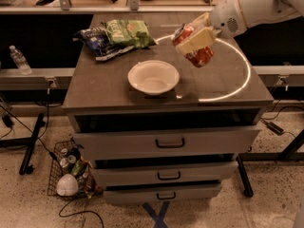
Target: Place coke can upright
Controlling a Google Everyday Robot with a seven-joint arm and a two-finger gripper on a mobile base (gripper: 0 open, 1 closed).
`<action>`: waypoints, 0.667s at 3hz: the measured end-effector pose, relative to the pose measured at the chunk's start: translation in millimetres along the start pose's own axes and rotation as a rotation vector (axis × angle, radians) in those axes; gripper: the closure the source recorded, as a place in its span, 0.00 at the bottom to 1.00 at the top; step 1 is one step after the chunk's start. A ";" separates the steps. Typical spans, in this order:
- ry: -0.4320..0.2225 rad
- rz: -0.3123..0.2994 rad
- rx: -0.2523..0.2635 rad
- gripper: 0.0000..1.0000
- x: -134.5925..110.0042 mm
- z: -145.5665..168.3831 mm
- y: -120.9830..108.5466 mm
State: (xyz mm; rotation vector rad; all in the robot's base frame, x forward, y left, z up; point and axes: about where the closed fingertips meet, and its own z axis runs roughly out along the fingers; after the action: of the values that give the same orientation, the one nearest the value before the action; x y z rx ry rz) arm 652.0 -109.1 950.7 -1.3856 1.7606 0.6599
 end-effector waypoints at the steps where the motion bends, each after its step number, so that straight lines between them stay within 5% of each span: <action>1: -0.202 0.013 -0.052 1.00 -13.6 -0.2 6.0; 2: -0.348 0.043 -0.044 1.00 -11.9 -9.1 -4.6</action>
Offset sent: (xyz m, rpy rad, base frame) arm 0.0122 -0.0273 0.0213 0.5278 -0.0653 0.0018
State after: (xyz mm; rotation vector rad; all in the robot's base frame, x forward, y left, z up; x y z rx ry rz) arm 655.2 -110.9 965.9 -1.1803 1.5088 0.9087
